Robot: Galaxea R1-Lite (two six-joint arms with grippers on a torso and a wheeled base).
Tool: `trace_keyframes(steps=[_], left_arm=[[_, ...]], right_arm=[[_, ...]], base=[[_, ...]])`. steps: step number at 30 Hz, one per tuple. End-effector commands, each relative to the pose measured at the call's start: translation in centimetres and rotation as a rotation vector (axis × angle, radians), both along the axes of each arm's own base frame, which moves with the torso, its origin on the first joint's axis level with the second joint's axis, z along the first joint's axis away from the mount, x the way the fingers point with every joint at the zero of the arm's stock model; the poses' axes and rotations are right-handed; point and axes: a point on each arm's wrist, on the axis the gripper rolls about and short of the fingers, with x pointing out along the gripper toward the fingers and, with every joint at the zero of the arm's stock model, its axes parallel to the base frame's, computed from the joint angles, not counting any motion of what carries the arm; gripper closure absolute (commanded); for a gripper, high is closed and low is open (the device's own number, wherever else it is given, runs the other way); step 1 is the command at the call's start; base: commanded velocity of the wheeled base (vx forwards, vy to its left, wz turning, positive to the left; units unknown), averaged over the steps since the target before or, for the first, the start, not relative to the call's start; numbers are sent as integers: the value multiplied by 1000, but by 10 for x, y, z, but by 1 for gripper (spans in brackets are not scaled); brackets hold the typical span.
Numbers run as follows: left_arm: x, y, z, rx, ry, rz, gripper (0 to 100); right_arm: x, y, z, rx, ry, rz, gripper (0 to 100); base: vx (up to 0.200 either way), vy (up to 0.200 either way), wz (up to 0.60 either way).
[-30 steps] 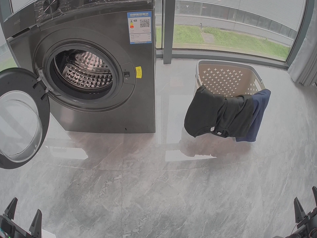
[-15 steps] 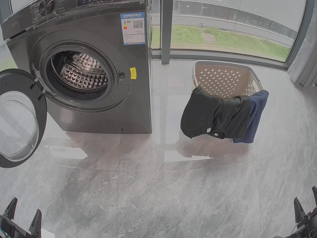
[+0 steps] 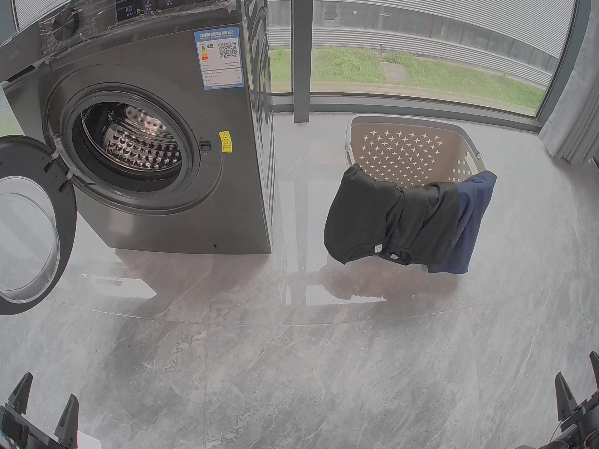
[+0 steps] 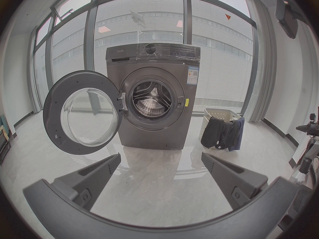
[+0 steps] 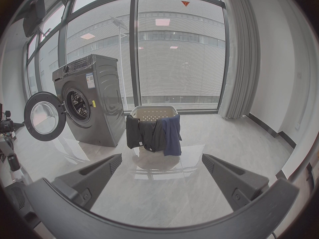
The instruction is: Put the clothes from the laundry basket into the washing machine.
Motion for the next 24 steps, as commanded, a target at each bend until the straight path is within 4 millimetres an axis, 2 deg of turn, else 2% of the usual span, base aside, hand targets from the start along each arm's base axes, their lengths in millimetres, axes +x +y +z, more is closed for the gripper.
trace_keyframes(steps=[1,12,21,24], left_arm=[[1,0,-5,-1,7,1,0],[1,0,-5,-3,7,0,0],[1,0,-5,1,7,0,0],[1,0,-5,4,7,0,0]], right_arm=[[1,0,-5,0,11,0,0],[1,0,-5,0,11,0,0],[1,0,-5,0,11,1,0],[1,0,-5,0,11,0,0]], base=[[0,-200,0],[0,-200,0],[0,0,0],[0,-200,0]])
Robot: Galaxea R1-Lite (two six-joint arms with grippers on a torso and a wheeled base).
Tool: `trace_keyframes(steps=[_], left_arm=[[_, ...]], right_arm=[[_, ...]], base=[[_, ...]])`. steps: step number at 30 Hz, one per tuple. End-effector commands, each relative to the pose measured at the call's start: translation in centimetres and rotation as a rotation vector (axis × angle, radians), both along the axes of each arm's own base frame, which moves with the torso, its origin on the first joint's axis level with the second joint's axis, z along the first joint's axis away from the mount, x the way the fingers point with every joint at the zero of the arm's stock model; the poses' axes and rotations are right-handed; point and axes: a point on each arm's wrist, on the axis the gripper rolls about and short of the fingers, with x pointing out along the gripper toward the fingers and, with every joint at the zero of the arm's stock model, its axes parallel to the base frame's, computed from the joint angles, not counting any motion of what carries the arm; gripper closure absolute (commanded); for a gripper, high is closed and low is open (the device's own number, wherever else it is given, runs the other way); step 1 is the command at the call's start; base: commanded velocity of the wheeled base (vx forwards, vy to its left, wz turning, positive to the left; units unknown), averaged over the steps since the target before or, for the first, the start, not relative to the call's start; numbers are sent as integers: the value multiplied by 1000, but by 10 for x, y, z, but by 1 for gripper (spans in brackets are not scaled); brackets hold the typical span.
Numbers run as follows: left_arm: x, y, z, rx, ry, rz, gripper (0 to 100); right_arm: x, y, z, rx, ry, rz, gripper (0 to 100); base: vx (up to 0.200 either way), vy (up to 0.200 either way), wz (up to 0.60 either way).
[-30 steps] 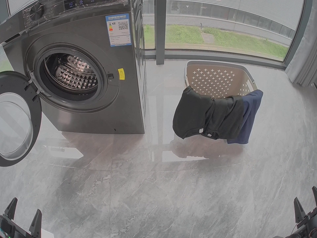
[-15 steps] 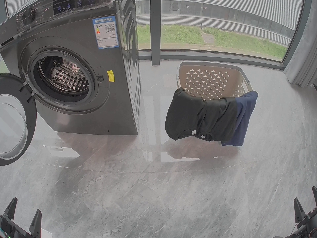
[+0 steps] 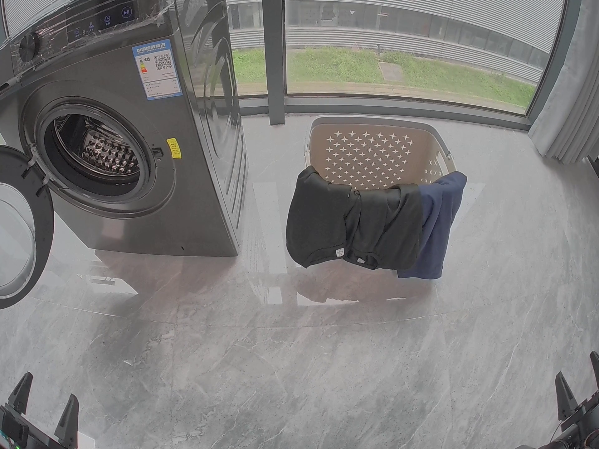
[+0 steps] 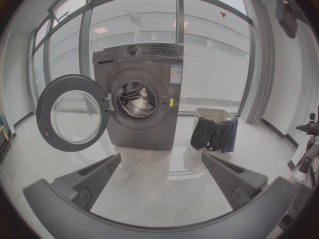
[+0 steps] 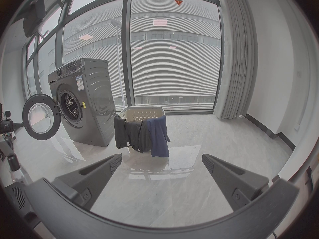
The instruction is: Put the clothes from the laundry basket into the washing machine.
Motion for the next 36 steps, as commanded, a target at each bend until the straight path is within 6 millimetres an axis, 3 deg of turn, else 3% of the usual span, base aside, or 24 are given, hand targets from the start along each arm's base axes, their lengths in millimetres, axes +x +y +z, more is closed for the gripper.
trace_keyframes(steps=[1,12,24,36], left_arm=[[1,0,-5,0,7,2,0],[1,0,-5,-3,7,0,0],[1,0,-5,0,7,0,0],[1,0,-5,-2,7,0,0]], right_arm=[[1,0,-5,0,11,0,0],[1,0,-5,0,11,0,0],[1,0,-5,0,11,0,0],[1,0,-5,0,11,0,0]], base=[[0,-200,0],[0,-200,0],[0,0,0],[200,0,0]])
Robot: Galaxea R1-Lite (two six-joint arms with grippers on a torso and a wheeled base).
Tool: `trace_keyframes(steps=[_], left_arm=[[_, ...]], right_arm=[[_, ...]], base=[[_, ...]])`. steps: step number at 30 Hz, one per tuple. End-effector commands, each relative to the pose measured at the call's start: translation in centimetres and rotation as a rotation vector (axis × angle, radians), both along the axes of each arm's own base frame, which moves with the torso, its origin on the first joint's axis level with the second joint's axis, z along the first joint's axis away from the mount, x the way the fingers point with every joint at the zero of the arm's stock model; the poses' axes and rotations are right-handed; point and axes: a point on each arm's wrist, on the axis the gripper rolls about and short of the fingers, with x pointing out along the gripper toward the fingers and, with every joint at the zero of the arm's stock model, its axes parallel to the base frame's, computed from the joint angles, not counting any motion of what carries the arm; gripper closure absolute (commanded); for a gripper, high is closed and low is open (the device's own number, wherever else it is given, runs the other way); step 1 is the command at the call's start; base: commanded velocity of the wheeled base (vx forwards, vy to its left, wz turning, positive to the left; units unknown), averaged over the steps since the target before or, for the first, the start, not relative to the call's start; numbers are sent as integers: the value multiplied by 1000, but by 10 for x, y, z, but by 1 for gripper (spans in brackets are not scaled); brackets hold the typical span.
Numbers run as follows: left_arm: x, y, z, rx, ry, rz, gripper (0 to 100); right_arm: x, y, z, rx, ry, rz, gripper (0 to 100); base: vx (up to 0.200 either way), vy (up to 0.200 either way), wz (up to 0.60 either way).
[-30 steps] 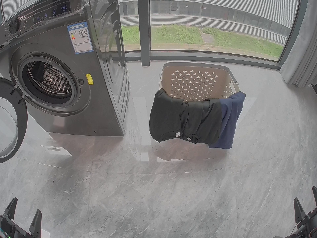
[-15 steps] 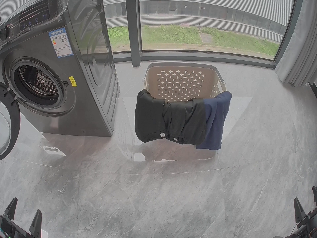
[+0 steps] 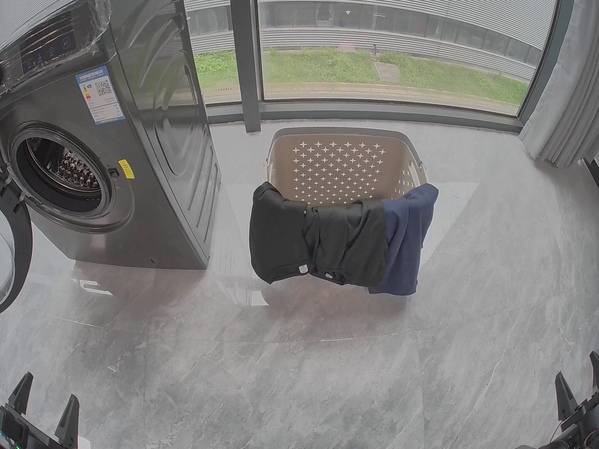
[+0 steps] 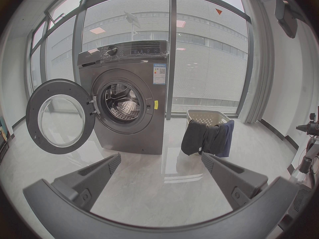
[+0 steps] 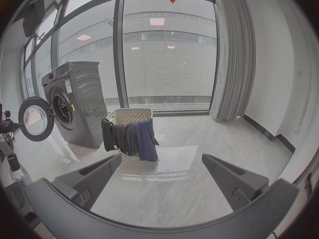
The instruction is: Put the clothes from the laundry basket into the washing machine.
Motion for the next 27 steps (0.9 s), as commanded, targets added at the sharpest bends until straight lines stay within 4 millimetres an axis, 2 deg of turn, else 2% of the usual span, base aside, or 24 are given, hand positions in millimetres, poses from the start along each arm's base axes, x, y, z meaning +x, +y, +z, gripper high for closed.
trace_keyframes(steps=[1,9,27], left_arm=[[1,0,-5,-2,7,0,0],[1,0,-5,-4,7,0,0],[1,0,-5,-4,7,2,0]], right_arm=[[1,0,-5,0,10,0,0],[1,0,-5,0,10,0,0],[1,0,-5,0,10,1,0]], base=[[200,0,0],[200,0,0],[0,0,0]])
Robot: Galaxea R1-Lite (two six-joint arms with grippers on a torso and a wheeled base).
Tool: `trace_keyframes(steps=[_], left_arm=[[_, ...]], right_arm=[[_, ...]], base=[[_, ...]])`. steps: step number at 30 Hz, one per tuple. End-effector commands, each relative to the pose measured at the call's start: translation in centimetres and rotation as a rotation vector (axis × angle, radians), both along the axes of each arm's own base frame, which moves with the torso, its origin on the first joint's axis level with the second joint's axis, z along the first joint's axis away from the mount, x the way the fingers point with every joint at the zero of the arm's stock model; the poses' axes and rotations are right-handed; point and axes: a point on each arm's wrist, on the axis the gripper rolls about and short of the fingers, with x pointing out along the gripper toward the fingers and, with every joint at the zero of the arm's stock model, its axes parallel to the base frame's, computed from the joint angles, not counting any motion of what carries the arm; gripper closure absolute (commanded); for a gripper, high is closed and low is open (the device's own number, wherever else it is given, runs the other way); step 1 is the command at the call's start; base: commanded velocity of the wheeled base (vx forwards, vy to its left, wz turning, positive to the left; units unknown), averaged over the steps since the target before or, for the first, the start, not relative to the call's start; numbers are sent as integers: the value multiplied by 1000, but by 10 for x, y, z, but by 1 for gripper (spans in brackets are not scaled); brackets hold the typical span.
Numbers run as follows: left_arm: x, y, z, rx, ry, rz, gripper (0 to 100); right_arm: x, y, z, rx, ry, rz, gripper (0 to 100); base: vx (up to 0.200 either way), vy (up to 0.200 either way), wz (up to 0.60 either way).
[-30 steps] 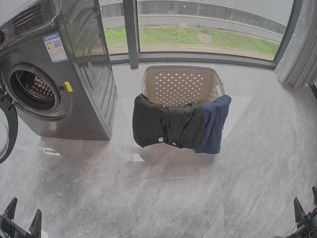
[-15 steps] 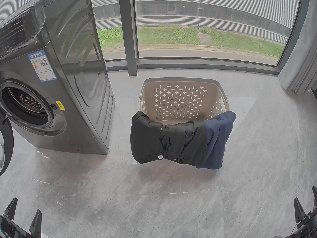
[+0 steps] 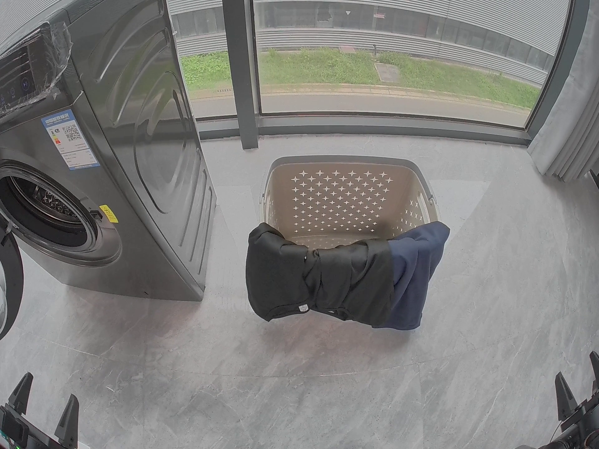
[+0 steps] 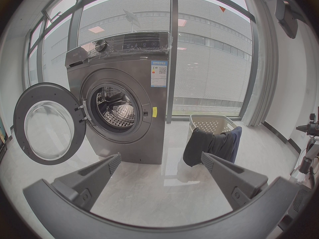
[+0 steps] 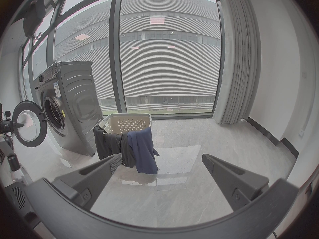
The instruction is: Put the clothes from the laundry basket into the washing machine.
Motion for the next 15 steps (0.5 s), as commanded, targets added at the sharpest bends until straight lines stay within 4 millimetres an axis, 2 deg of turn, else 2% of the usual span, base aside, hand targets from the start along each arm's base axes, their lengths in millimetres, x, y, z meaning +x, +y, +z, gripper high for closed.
trace_keyframes(steps=[1,3,9,15], left_arm=[[1,0,-5,-1,7,1,0],[1,0,-5,-1,7,0,0],[1,0,-5,-1,7,1,0],[1,0,-5,-1,7,0,0]], right_arm=[[1,0,-5,0,10,0,0],[1,0,-5,0,10,0,0],[1,0,-5,0,10,1,0],[1,0,-5,0,10,0,0]], base=[[0,0,0],[0,0,0],[0,-200,0],[0,0,0]])
